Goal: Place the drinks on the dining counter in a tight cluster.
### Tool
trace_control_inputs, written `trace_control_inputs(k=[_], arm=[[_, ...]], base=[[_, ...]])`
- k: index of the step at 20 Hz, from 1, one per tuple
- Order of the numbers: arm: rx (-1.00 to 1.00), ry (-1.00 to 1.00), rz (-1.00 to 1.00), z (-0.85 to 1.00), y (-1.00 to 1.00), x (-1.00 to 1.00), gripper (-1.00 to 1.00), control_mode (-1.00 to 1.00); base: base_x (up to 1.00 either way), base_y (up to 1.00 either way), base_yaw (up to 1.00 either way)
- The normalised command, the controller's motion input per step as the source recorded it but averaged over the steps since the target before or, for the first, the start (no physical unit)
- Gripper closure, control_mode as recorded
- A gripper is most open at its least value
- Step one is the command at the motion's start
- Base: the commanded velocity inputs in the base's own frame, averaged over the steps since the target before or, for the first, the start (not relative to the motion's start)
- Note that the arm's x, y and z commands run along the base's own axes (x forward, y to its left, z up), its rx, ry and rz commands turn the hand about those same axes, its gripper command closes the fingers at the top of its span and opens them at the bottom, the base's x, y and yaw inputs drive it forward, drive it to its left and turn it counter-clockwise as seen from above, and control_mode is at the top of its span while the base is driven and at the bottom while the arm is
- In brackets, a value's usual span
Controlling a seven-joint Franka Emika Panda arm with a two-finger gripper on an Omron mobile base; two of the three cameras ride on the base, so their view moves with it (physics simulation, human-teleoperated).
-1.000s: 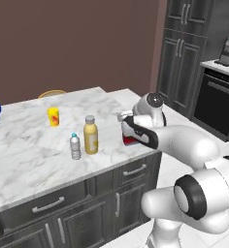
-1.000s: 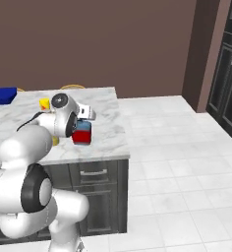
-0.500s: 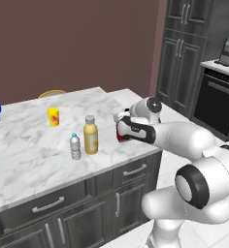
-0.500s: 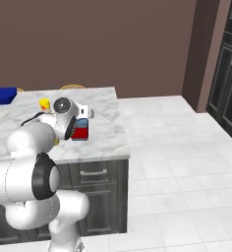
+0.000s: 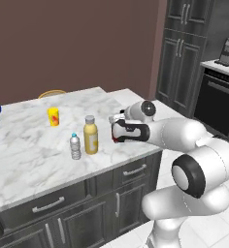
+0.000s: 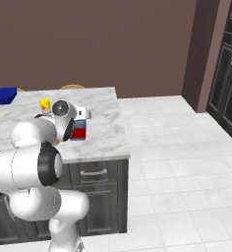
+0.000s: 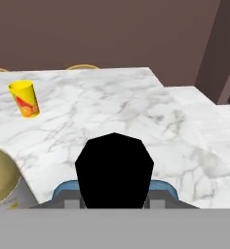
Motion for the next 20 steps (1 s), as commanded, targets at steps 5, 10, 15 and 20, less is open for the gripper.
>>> trace_control_inputs(k=[5, 10, 15, 20], arm=[[0.08, 0.00, 0.01, -0.05, 0.10, 0.00, 1.00, -1.00], [0.06, 0.00, 0.02, -0.08, 0.04, 0.00, 1.00, -1.00], [0.00, 0.00, 0.01, -0.11, 0.10, 0.01, 1.00, -1.00], [-0.04, 0.00, 0.00, -0.12, 0.13, 0.00, 1.00, -1.00]], base=[[0.00, 0.00, 0.00], [0.00, 0.00, 0.00], [0.00, 0.00, 0.00], [0.00, 0.00, 0.00]])
